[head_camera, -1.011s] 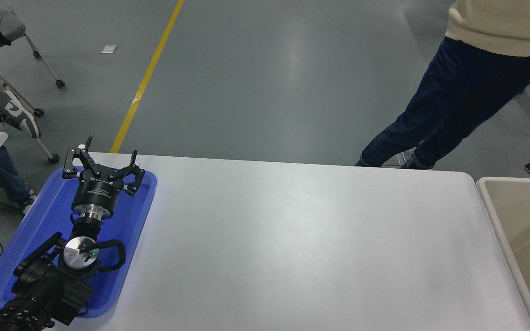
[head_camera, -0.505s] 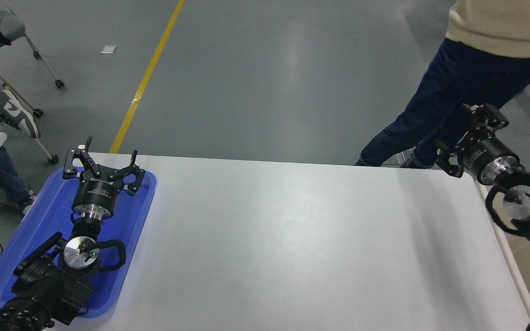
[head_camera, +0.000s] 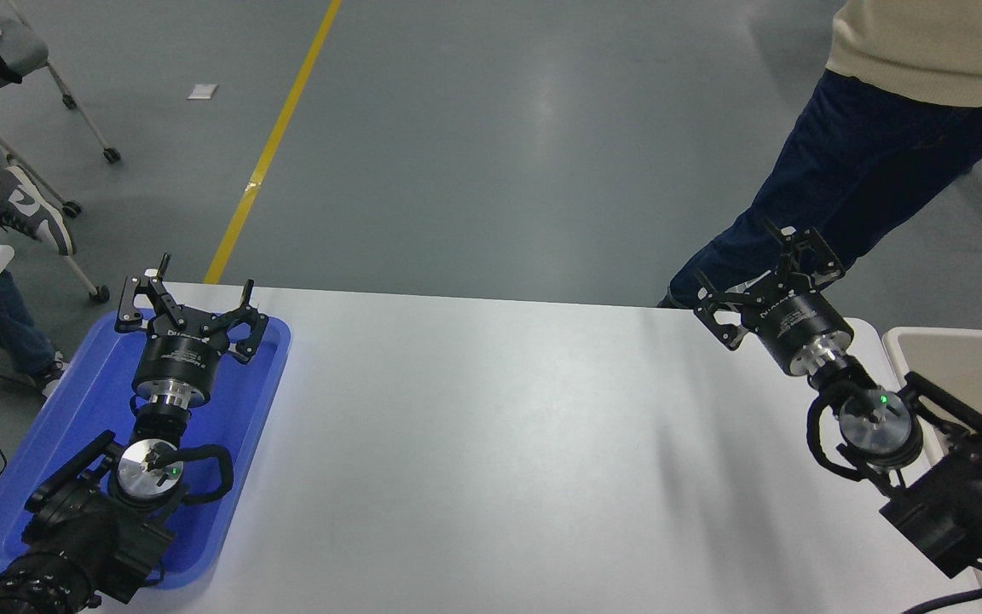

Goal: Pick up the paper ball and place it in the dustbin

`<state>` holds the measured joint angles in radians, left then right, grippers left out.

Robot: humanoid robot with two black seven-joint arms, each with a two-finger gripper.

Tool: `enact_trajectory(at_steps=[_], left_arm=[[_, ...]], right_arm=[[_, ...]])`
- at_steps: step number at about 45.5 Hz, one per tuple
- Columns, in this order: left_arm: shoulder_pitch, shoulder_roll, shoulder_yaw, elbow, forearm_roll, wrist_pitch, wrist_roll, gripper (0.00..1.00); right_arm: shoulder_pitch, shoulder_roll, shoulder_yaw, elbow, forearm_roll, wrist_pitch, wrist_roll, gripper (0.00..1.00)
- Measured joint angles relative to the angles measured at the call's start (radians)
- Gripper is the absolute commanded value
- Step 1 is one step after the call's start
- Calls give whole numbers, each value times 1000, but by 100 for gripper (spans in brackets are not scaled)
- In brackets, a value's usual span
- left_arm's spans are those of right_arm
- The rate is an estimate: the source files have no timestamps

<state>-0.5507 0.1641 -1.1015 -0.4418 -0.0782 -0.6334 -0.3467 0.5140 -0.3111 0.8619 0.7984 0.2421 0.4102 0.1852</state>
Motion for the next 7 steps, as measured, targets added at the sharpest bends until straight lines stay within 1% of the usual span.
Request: enact_trajectory(at_steps=[7], left_arm=[[0,0,0,0,0,0,0,100]], right_arm=[[-20,37,9,-59,5,69,0,100]])
